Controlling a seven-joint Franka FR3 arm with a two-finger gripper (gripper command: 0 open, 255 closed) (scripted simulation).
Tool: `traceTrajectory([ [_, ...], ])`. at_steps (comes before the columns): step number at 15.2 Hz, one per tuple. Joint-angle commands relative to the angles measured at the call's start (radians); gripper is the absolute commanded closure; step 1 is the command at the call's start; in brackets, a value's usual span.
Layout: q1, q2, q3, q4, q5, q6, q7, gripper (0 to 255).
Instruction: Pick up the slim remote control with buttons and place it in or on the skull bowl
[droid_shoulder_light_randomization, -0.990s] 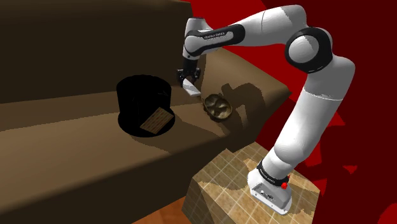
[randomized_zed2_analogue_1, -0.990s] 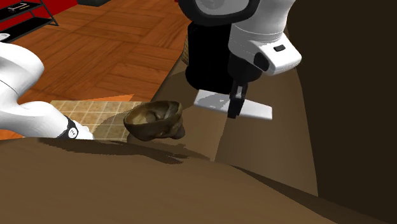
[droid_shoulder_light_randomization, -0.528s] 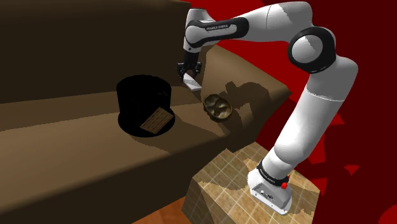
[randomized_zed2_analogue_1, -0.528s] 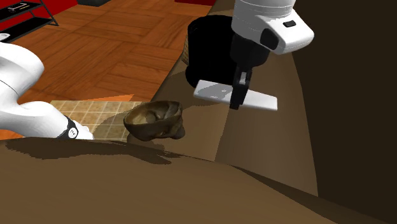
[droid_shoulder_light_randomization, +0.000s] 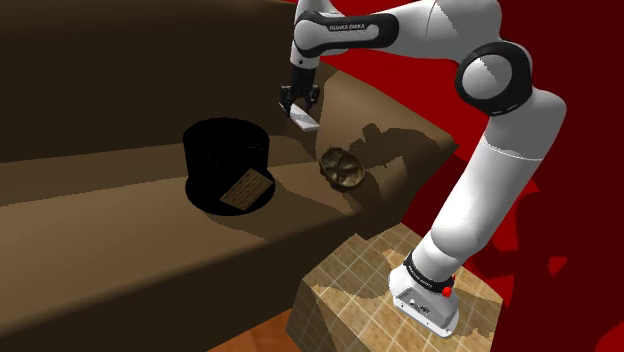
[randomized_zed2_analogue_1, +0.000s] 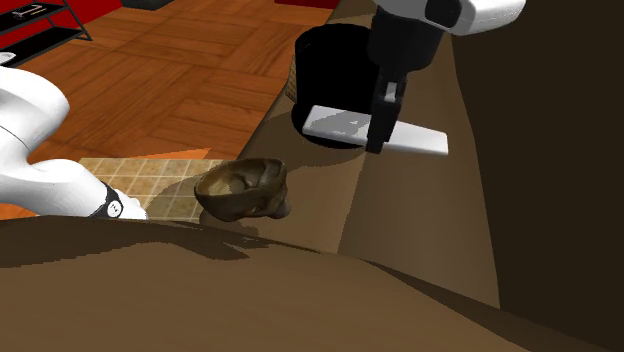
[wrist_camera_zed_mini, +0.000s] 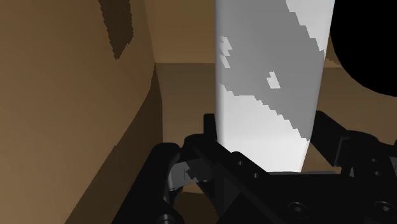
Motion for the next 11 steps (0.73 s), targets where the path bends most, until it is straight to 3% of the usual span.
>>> traceTrajectory([
  [1,0.0,-0.001,0.0,0.027,0.0,-0.029,-0.001,255],
  [11,-0.044,-0.394,-0.046,-0.427,0.038,0.037,-0.102,255],
])
